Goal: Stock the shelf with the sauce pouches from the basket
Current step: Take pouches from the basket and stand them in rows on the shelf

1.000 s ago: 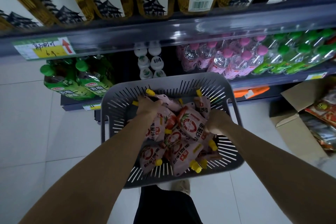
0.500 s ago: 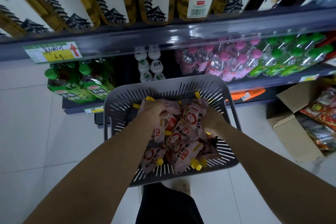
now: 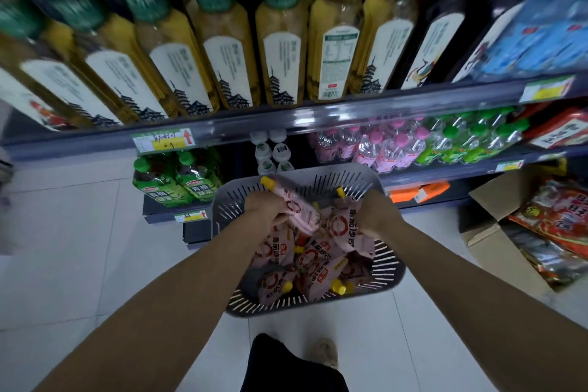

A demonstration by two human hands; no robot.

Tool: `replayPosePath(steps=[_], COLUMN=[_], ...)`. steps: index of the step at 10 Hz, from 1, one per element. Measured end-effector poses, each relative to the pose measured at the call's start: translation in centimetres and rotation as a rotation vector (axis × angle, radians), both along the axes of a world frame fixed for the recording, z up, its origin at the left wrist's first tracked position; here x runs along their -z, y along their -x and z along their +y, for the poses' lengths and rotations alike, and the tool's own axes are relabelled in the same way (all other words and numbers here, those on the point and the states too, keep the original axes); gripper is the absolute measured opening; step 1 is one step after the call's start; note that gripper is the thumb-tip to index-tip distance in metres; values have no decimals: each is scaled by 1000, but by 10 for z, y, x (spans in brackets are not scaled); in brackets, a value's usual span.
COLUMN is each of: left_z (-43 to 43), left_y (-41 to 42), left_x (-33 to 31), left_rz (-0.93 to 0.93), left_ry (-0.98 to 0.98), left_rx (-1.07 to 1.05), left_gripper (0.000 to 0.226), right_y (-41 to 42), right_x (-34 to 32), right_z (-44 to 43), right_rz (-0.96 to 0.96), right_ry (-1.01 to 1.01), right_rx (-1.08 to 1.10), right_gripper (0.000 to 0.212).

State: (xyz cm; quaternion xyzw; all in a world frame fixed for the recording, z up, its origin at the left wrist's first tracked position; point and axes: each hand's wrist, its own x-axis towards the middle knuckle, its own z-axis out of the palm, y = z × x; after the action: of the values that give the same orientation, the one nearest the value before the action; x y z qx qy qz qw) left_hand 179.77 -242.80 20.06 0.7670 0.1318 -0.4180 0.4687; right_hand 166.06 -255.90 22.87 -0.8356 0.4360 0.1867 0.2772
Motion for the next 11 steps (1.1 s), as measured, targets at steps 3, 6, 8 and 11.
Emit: replayPosePath(steps=[3, 6, 8, 11], left_z=[22, 46, 63, 88], left_y=[6, 12, 21, 11], left_x=[-128, -268, -347, -458], left_rz=[-148, -312, -504, -653], left_ry=[119, 307, 533, 801], left_rx=[79, 103, -83, -199], left_gripper=[6, 8, 10, 18], right_y=[1, -2, -3, -29], right_x=[-125, -281, -366, -468], right_z=[9, 30, 42, 48], right_rz=[-253, -557, -810, -1127], right_ry=[188, 401, 505, 564], right_rx=[-82, -150, -175, -159], right_gripper=[23, 28, 16, 19])
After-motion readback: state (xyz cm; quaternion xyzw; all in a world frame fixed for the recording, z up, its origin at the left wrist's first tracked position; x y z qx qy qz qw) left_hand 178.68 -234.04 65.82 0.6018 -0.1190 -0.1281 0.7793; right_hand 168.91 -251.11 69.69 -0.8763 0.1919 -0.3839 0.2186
